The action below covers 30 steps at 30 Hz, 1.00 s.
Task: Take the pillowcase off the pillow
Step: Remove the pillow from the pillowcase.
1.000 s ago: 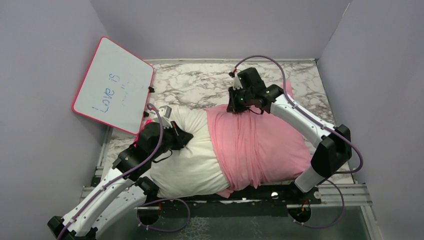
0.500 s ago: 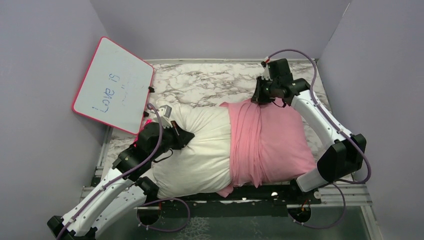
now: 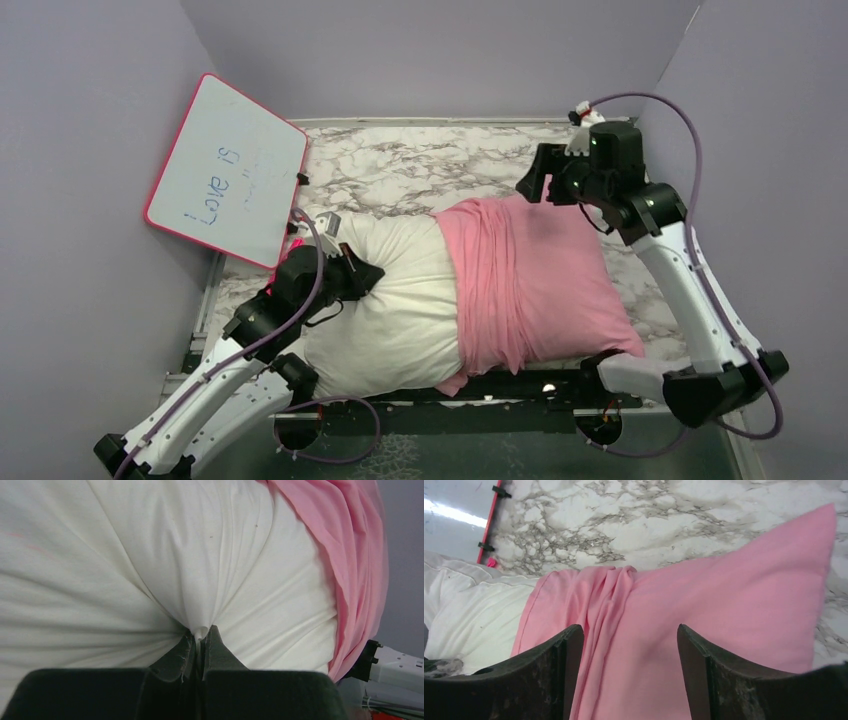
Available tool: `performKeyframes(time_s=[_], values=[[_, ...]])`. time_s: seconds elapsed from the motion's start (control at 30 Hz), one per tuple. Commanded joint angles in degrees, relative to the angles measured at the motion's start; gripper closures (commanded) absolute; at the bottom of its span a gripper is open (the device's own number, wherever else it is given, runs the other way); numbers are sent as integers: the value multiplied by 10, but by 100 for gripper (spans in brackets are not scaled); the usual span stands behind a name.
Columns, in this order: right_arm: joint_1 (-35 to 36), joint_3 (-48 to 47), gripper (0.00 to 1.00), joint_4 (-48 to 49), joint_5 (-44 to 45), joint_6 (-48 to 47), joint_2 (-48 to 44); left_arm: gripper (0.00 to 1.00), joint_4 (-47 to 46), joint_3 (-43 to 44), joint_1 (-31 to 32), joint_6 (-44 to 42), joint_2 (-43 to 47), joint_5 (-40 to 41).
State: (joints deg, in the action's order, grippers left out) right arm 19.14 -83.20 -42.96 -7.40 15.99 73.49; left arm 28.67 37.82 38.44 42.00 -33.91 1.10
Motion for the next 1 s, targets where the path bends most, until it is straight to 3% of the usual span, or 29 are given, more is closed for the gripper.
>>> performKeyframes(time_s=[0.0, 0.2, 0.4, 0.5, 0.67, 0.77, 0.9, 0.93, 0.97], values=[[0, 71, 26, -35, 66, 9, -101, 100, 83, 9, 1, -11, -15, 20], [1, 217, 26, -61, 17, 80, -232, 100, 81, 53, 1, -39, -72, 64], [1, 335, 22, -53, 20, 170, -342, 100, 61, 134, -4, -104, -201, 111], [1, 335, 22, -53, -14, 178, -347, 100, 34, 188, -35, -142, -276, 109], [1, 298, 22, -83, -32, 166, -322, 100, 11, 289, -150, -183, -388, 42], [1, 277, 21, -99, -57, 133, -308, 100, 12, 349, -172, -208, -429, 65], [0, 271, 21, -95, -75, 124, -308, 100, 16, 395, -188, -224, -473, 14], [0, 273, 21, -91, -79, 126, -309, 94, 26, 402, -189, -221, -474, -4], [1, 275, 21, -89, -81, 129, -311, 76, 35, 405, -189, -218, -469, -25]])
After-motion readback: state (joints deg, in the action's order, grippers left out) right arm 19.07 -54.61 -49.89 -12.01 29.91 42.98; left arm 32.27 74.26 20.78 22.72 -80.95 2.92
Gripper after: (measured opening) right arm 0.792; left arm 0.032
